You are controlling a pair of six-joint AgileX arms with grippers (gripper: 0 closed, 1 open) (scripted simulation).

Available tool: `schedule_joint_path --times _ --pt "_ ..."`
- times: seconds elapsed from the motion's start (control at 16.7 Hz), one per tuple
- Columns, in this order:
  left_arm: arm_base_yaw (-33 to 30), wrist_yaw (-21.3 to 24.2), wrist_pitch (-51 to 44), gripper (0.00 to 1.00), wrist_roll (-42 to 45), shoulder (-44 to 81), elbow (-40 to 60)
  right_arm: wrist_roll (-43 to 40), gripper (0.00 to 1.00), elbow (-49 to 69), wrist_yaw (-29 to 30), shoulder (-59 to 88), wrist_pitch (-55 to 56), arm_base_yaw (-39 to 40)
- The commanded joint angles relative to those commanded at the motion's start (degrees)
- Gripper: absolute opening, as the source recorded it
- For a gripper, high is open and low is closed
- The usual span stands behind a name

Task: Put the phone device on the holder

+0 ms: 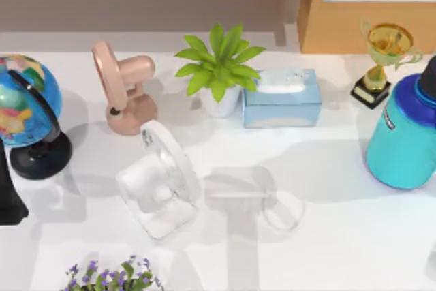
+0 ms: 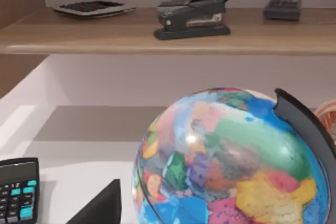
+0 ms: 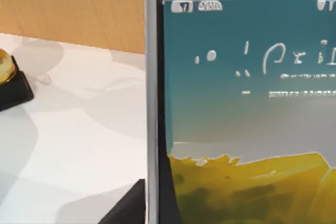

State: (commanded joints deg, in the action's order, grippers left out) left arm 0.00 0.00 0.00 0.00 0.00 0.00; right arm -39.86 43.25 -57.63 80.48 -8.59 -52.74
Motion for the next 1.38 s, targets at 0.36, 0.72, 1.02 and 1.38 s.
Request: schedule_joint_path --times 0.36,0.72,1.02,1.38 --pt "0.00 0.00 0.00 1.00 0.00 0.00 0.00 8.11 0.00 -0.23 0.48 -0.46 4.39 2.13" --pt "0.00 0.00 0.00 1.00 0.00 0.00 0.00 8.80 0.00 -0.89 4.73 5.20 14.91 8.17" --pt "0.00 0.00 0.00 1.00 0.00 0.00 0.00 8.15 0.00 -0.78 5.91 6.37 16.39 9.22" --pt "0.00 0.00 0.00 1.00 0.00 0.00 0.00 8.15 0.38 -0.78 5.91 6.37 16.39 9.22"
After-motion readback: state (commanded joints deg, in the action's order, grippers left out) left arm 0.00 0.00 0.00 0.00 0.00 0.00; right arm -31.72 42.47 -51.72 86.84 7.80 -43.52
